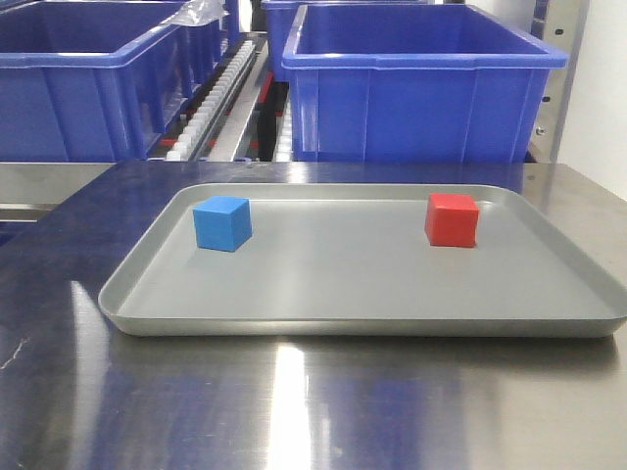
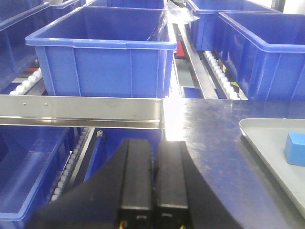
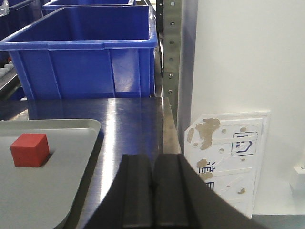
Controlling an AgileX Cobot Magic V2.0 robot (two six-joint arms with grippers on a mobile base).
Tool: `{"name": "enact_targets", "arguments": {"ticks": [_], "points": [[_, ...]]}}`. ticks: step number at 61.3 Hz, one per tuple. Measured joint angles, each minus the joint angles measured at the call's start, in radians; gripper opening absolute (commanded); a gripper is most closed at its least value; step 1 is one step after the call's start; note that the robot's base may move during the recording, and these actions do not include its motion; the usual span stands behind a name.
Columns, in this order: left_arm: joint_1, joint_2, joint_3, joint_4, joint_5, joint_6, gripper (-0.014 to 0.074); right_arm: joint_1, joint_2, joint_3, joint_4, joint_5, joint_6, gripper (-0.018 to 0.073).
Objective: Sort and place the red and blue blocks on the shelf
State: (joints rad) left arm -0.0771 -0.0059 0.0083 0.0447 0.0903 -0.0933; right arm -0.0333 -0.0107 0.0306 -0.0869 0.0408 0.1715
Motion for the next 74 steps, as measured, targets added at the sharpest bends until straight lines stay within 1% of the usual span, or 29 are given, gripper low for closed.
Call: {"name": "enact_targets", "arguments": {"ticks": [58,74], "points": [[0.0,0.0,0.0,0.0,0.0,0.0,0.0076,0.0,0.0,0.0,-0.002,0.002,0.0,0.005],[0.0,0.0,0.0,0.0,0.0,0.0,0.0076,0.0,0.0,0.0,-0.002,-0.041,0.0,0.005]]}}
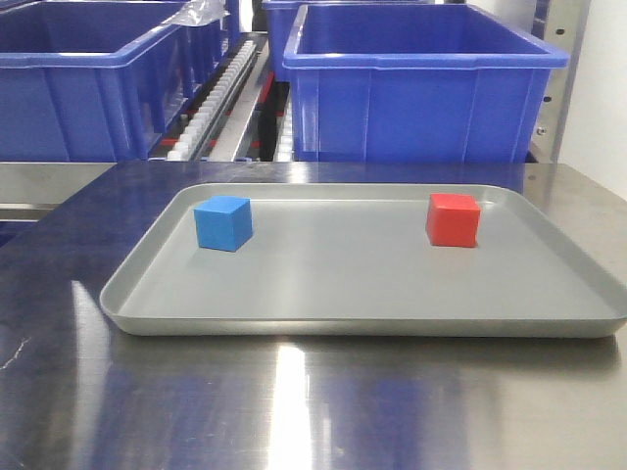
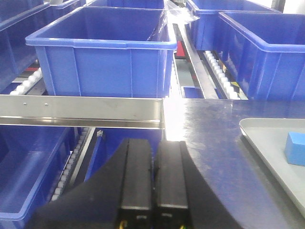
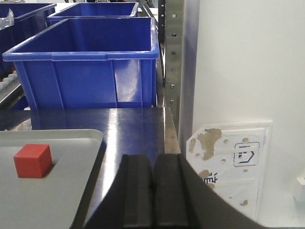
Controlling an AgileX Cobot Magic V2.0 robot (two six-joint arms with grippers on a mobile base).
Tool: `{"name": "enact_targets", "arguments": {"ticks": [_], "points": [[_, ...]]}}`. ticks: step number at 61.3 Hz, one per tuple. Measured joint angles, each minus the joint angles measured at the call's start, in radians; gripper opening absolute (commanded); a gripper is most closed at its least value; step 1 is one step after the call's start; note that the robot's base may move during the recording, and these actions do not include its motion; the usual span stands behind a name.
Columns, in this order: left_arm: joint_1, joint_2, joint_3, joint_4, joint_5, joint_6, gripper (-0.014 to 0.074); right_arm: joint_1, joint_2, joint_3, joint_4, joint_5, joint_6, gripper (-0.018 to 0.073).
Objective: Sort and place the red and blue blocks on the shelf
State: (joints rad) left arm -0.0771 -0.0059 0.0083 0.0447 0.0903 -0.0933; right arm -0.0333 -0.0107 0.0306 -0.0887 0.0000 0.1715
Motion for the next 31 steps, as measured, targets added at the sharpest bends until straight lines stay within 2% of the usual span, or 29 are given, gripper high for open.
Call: {"name": "enact_targets", "arguments": {"ticks": [11,18,31], "points": [[0.0,0.0,0.0,0.0,0.0,0.0,0.0076,0.0,0.0,0.0,0.0,-0.074,0.022,0.005],[0.0,0.0,0.0,0.0,0.0,0.0,0.0076,0.0,0.088,-0.056,0.0,-0.045,0.088,0.005],[0.0,0.0,0.0,0.0,0.0,0.0,0.0076,0.008,0.546,-0.414,0.0,0.154,0.146,0.005]]}}
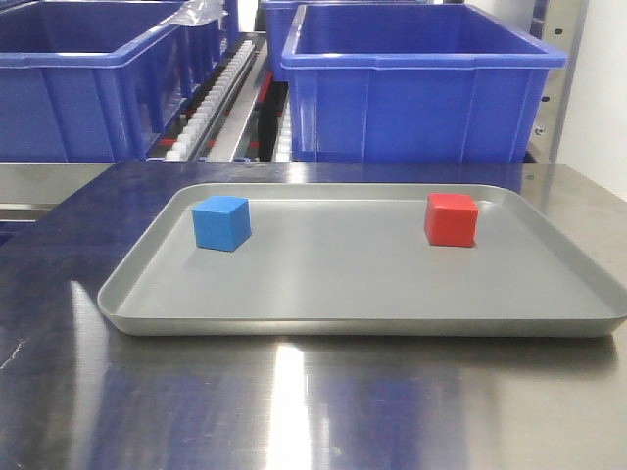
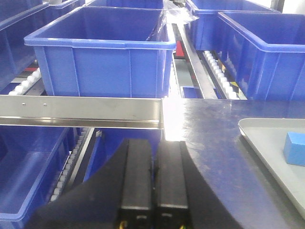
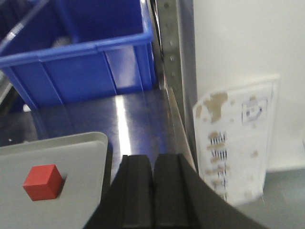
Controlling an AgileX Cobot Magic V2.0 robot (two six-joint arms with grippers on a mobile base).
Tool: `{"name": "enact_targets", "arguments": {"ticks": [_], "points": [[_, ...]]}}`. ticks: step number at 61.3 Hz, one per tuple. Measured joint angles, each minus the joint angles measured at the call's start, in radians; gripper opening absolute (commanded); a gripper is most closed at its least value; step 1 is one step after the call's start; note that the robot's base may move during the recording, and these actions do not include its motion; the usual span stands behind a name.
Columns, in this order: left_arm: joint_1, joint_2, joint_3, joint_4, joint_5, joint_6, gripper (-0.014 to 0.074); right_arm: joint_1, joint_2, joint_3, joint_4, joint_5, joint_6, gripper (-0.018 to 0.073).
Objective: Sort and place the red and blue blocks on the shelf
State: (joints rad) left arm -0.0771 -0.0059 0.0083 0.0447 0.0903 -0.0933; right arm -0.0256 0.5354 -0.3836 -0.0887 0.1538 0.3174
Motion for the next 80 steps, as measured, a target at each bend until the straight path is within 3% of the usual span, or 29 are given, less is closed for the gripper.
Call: {"name": "enact_targets", "arguments": {"ticks": [15,37,41,50,53,65,80], "points": [[0.0,0.0,0.0,0.0,0.0,0.0,0.0076,0.081,0.51,-0.472,0.124,0.284,0.005,0.005],[0.0,0.0,0.0,0.0,0.0,0.0,0.0076,0.242,0.97,-0.77,0.157,0.414,0.007,0.0057],[0.0,0.0,0.0,0.0,0.0,0.0,0.0076,0.279,1.002,-0.78,0.159,0.397,0.007,0.0144],[0.0,0.0,0.0,0.0,0.0,0.0,0.0076,0.33,1.039,-0.787,0.165,0.369,0.007,0.0548],[0.0,0.0,0.0,0.0,0.0,0.0,0.0076,0.34,1.05,-0.787,0.165,0.358,0.007,0.0628],[0.0,0.0,0.0,0.0,0.0,0.0,0.0076,0.352,1.08,-0.787,0.165,0.338,0.007,0.0571],[0.0,0.0,0.0,0.0,0.0,0.0,0.0076,0.361,1.115,-0.789,0.165,0.338,0.007,0.0571]]}}
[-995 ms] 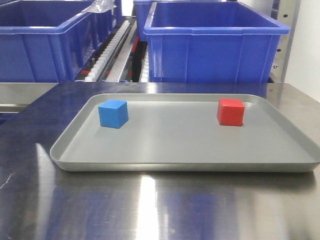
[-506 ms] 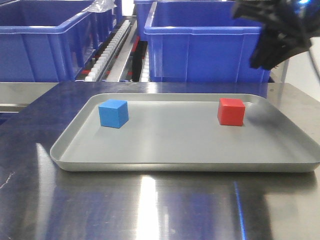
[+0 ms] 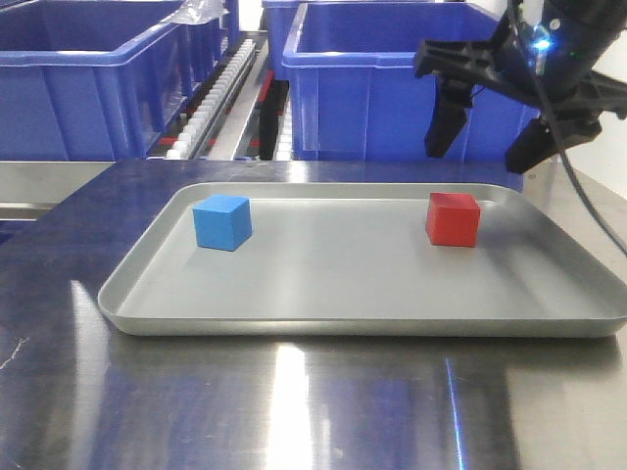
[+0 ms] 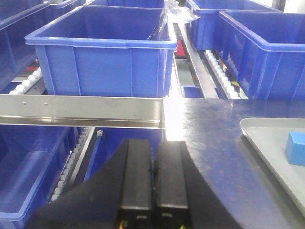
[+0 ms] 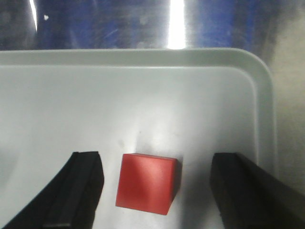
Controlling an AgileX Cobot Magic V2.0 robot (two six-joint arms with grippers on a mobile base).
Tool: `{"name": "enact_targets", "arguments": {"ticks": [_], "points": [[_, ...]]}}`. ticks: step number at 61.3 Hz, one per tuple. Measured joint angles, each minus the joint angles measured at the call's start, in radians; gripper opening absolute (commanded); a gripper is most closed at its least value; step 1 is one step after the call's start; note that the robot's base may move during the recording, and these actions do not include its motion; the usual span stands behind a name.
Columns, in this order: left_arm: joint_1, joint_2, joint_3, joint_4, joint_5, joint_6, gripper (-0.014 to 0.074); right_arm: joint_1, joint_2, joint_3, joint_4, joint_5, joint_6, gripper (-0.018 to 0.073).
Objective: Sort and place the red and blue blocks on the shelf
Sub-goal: 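Lower the right gripper over the red cube and close on it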
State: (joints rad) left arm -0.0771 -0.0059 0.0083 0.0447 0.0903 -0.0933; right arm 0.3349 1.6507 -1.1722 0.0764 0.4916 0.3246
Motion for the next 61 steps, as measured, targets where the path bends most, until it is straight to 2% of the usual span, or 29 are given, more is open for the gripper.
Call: {"name": "enact_targets", "arguments": {"ticks": [29,61], "points": [[0.0,0.0,0.0,0.0,0.0,0.0,0.0076,0.016,0.076,-0.004,0.0,0.0,0.0,0.0571],[0.0,0.0,0.0,0.0,0.0,0.0,0.0076,0.041,0.171,-0.096,-0.035,0.068,0.0,0.0566]]}}
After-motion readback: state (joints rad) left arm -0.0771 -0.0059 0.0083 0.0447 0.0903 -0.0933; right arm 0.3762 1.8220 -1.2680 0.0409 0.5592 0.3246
